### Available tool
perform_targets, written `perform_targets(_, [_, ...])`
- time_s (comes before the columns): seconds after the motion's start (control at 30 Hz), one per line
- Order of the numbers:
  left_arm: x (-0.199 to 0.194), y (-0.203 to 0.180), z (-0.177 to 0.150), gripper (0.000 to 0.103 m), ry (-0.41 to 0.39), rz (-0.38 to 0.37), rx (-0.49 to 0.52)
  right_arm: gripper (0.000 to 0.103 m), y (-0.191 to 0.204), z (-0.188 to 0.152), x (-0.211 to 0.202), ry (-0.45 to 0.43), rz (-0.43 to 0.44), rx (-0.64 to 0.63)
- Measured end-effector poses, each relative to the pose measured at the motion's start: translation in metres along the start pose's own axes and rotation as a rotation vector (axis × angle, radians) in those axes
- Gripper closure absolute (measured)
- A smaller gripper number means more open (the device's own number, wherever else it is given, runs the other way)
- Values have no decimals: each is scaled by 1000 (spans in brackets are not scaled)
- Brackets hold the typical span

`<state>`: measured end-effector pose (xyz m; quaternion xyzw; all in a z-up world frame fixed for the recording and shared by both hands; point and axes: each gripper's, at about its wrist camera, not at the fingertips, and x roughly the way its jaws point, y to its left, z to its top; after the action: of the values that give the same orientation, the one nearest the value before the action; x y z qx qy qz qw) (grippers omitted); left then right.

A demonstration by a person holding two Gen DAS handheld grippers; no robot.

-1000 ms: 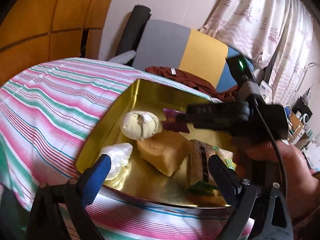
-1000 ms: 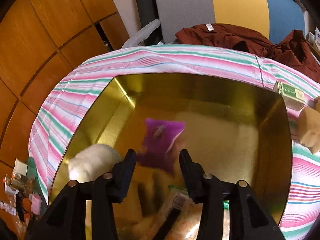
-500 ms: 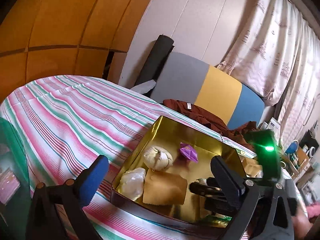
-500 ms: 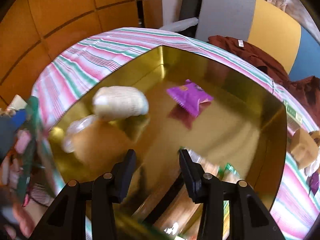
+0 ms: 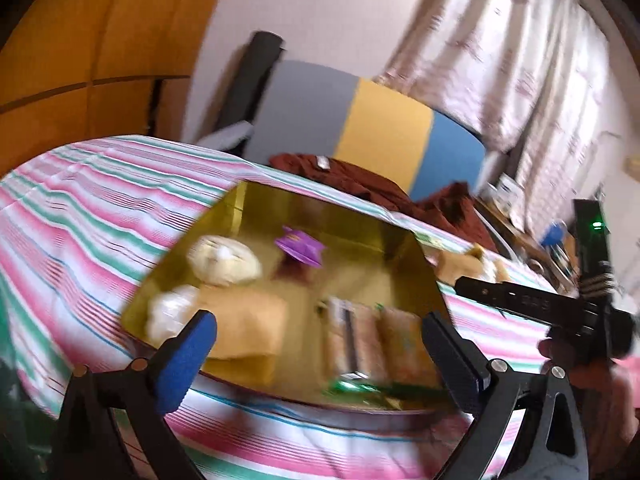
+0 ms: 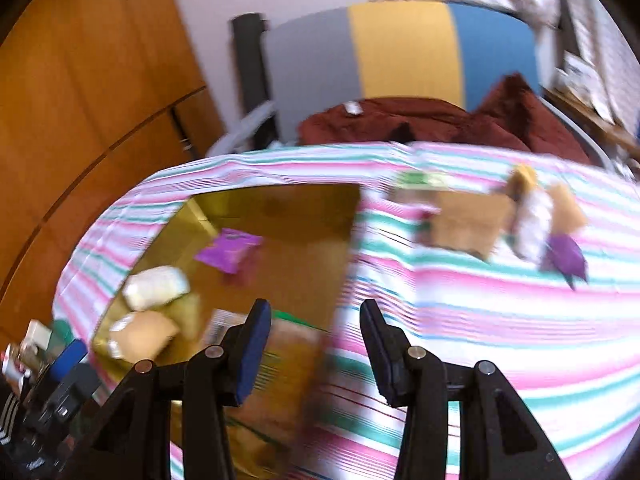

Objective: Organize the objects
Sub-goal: 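Grasp the second purple wrapped candy with the right gripper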

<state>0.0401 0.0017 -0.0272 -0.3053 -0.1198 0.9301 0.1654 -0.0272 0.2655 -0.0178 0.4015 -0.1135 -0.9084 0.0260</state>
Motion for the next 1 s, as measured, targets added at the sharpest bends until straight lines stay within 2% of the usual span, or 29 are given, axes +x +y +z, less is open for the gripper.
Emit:
perform_targets(0.17, [0,-37,-10,0,48,-88,62,56,-60,-25,2,29,-93,123])
perform_targets(0.3, [3,-70,-20,0,104,-141,139,56,-107,-47,3,41,-136,223])
perform_targets(0.5, [12,-112,-35,0,175,-181,244,56,-168,-62,-14,-20,-170,361])
perform_targets(0.67, [16,-135,-40,0,198,-197,294,54,-200,-50,-21,-66,-238,384])
perform_targets(0.73, [16,-141,-40,0,205,-199,304,45,-210,-37,-20,-88,-266,386])
perform_targets(0.8, [19,-147,-41,0,215,-198,316,41,-221,-19,-16,-116,-278,383])
perform_targets(0.9, [22,-152,-44,0,230,-192,332,41,-232,3,-7,-140,-288,377])
perform_targets(1.0, [23,-154,-46,0,241,-181,345,41,-243,16,8,-122,-293,384])
